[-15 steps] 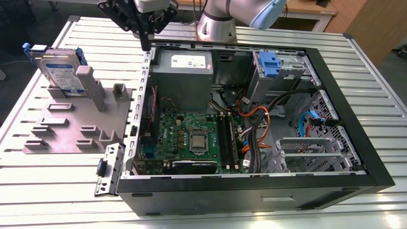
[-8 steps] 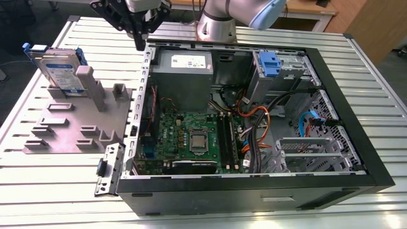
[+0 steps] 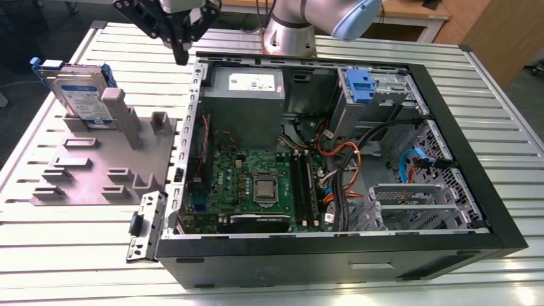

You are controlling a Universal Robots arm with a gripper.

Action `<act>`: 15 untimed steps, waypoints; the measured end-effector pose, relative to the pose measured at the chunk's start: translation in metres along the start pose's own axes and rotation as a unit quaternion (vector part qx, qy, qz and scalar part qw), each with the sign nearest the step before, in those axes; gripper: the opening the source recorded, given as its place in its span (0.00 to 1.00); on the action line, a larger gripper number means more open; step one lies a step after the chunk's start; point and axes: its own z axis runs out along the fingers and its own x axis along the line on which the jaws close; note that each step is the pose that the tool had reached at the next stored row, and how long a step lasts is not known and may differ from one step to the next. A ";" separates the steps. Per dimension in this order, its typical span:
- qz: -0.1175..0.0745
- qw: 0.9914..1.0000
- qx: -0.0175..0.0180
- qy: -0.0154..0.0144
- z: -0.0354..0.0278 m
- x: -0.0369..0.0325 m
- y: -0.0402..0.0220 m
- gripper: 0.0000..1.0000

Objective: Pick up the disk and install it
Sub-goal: 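Reach for the disk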

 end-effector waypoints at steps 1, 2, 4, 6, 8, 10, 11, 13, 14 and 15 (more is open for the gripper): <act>0.000 1.000 0.000 0.000 0.0002 0.0008 0.0018 0.11; 0.000 1.000 0.000 0.000 0.0003 0.0013 0.0032 0.11; 0.000 1.000 0.000 0.000 0.0005 0.0021 0.0043 0.11; 0.000 1.000 0.000 0.000 0.0005 0.0022 0.0043 0.11; 0.000 1.000 0.000 0.000 0.0005 0.0023 0.0043 0.11; 0.000 1.000 0.000 0.000 0.0005 0.0023 0.0043 0.11; 0.000 1.000 0.000 0.000 0.0005 0.0023 0.0043 0.11; 0.000 1.000 0.000 0.000 0.0005 0.0026 0.0043 0.11; 0.000 1.000 0.000 0.000 0.0005 0.0030 0.0043 0.11; 0.000 1.000 0.000 0.000 0.0004 0.0036 0.0042 0.11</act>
